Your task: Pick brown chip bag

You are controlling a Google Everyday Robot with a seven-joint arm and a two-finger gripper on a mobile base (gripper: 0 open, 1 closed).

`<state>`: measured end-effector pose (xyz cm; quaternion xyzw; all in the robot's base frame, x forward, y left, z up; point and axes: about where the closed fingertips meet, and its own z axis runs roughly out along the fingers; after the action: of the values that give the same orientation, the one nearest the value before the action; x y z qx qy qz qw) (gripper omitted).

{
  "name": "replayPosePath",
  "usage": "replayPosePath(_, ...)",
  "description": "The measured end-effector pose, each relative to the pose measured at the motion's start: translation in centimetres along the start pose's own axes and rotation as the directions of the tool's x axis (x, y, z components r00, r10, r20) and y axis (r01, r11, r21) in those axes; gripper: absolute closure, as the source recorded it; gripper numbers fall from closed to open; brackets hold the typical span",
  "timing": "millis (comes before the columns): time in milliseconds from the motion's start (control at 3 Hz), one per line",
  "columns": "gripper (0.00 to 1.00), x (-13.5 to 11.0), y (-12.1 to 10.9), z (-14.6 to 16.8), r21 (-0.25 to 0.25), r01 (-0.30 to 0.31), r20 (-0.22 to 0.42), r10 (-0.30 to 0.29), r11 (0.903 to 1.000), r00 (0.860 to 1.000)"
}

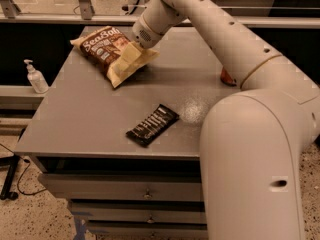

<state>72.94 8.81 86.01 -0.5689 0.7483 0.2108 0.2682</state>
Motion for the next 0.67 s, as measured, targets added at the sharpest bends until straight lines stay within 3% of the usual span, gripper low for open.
replayPosePath(667,0.65,-3.0,1.1,-0.6,-0.054,0.027,0.123,-0.02,0.9982,0.992)
